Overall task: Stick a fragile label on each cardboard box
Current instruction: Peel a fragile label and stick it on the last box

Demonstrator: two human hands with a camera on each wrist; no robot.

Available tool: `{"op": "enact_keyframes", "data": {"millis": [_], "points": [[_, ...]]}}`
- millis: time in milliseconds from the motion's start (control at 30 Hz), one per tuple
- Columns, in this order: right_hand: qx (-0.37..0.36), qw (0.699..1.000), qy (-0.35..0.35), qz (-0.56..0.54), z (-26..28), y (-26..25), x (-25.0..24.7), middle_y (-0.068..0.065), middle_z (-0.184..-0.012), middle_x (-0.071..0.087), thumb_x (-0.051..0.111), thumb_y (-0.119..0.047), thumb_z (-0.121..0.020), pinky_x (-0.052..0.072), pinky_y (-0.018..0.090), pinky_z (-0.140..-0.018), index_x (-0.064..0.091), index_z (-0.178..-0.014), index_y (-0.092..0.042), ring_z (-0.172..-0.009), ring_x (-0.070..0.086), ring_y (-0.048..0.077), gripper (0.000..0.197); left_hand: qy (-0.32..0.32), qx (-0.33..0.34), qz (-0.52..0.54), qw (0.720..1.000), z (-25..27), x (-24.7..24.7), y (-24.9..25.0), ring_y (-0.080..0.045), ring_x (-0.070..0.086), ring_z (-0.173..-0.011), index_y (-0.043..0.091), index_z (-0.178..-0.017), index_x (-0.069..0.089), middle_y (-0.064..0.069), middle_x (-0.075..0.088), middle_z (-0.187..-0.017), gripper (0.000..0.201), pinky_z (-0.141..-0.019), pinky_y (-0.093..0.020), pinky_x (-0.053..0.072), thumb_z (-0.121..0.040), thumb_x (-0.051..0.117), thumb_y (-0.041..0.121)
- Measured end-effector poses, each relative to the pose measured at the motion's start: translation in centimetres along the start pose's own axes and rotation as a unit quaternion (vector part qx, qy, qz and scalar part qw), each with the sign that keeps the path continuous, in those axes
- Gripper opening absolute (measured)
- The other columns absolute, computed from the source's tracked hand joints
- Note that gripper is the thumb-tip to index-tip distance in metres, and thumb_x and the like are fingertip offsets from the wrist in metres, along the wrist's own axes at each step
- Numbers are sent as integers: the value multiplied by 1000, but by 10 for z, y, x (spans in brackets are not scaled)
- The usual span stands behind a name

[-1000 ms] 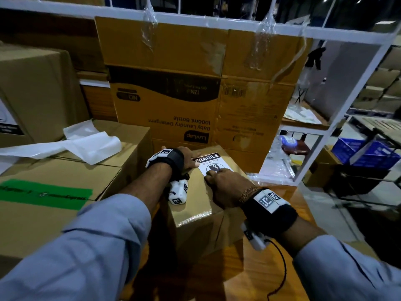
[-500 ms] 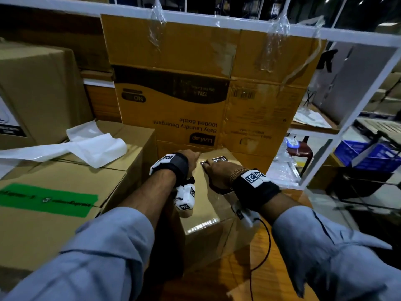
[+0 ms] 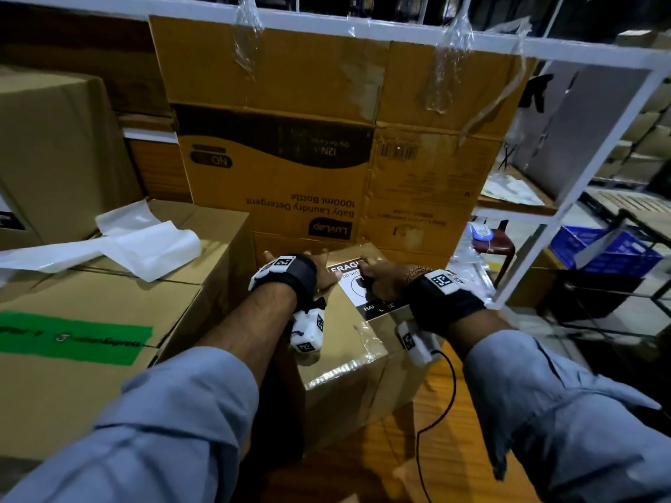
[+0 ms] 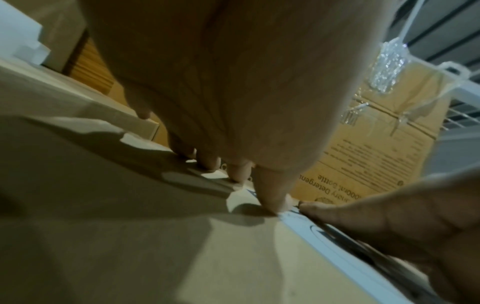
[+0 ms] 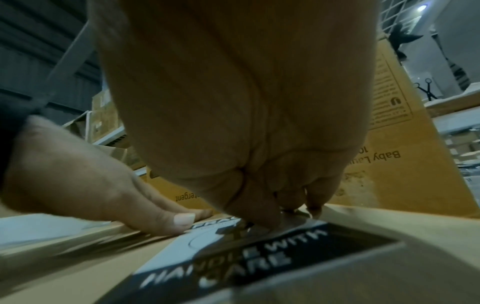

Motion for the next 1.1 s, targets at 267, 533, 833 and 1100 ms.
{"op": "enact_keyframes", "data": {"millis": [267, 533, 833, 1100], "points": [[29, 999, -6, -24, 33, 1, 6, 24, -155, 39, 62, -17, -100, 41, 43, -114, 35, -153, -1, -139, 46, 40, 61, 12, -19, -8, 1000, -10, 6, -5, -33, 11, -158, 30, -165, 0, -6, 1, -173, 89, -115, -74, -8, -98, 38, 74], [10, 999, 31, -16, 96, 8, 8, 17, -134, 61, 49, -21, -104, 47, 36, -95, 57, -139, -8, -120, 59, 36, 37, 9, -15, 34, 999, -27, 11, -8, -37, 18, -155, 29, -164, 1, -11, 8, -172, 99, -121, -66, 15, -91, 45, 77], [45, 997, 58, -40, 132, 7, 34, 13, -151, 49, 48, -16, -100, 51, 50, -104, 38, -155, -15, -135, 47, 37, 56, -19, -26, 25, 999, -20, 15, 4, -39, 1, -157, 35, -163, -6, -10, -6, -172, 145, -120, -71, 1, -50, 59, 96], [34, 993, 117, 9, 133, -11, 50, 2, -172, 18, 52, -19, -101, 29, 62, -121, 19, -165, -19, -155, 17, 40, 72, 5, -40, 16, 999, 0, 9, 17, -39, 9, -157, 23, -165, -1, -14, 5, -171, 127, -123, -62, 3, -74, 62, 85]]}}
Point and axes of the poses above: each hand's wrist, its own z-axis away from the middle knuckle, its own x-axis out of the palm, y = z × x, the point moved 6 cm from there along -z, towards the middle knuckle
